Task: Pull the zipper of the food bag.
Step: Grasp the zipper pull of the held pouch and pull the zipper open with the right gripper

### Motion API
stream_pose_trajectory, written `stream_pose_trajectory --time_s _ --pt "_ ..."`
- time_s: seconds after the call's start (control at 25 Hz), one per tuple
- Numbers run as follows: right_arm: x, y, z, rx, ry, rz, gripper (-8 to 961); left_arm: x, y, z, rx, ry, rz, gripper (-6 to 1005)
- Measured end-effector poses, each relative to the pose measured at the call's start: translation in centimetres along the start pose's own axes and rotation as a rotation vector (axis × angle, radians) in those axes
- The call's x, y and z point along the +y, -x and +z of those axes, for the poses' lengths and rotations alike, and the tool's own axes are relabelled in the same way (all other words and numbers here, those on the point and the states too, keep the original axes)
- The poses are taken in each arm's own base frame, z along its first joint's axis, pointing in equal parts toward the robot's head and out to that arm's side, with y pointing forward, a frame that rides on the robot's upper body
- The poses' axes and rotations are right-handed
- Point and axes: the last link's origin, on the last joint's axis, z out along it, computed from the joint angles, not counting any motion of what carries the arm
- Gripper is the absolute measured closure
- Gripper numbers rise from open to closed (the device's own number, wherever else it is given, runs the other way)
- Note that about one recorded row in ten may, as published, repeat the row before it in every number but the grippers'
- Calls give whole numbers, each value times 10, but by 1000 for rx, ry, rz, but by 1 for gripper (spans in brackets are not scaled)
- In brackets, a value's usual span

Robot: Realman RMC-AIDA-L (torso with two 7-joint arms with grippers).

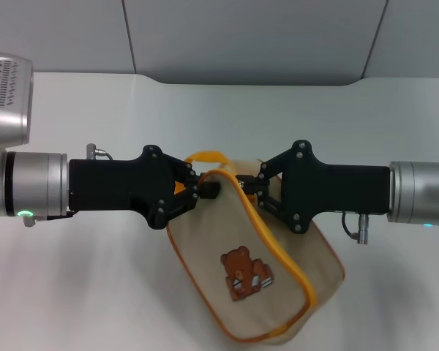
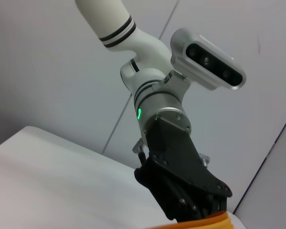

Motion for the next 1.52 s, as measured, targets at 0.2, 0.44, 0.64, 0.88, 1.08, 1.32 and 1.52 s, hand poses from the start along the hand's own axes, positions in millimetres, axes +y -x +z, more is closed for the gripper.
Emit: stream_pose_trajectory --time_s 0.2,0.44,0.64,0.88,1.08,1.32,1.52 --pt "1 -1 -2 5 -4 4 950 -1 0 -2 9 -11 -4 944" --pt "7 -4 -6 26 33 6 953 -2 1 -5 22 -36 -13 943" --pt "39 -14 -33 98 179 49 948 -7 4 -11 32 -90 -29 943" --pt "50 -13 -60 98 107 65 928 -11 6 -14 25 -121 -35 943" --pt "39 -5 -68 29 -18 160 912 -7 12 -16 27 -125 -52 943" --pt "33 0 -64 -1 -18 275 892 14 35 -25 34 -134 -81 944" --pt "25 6 -62 -82 -67 326 875 31 51 -27 78 -154 -94 944"
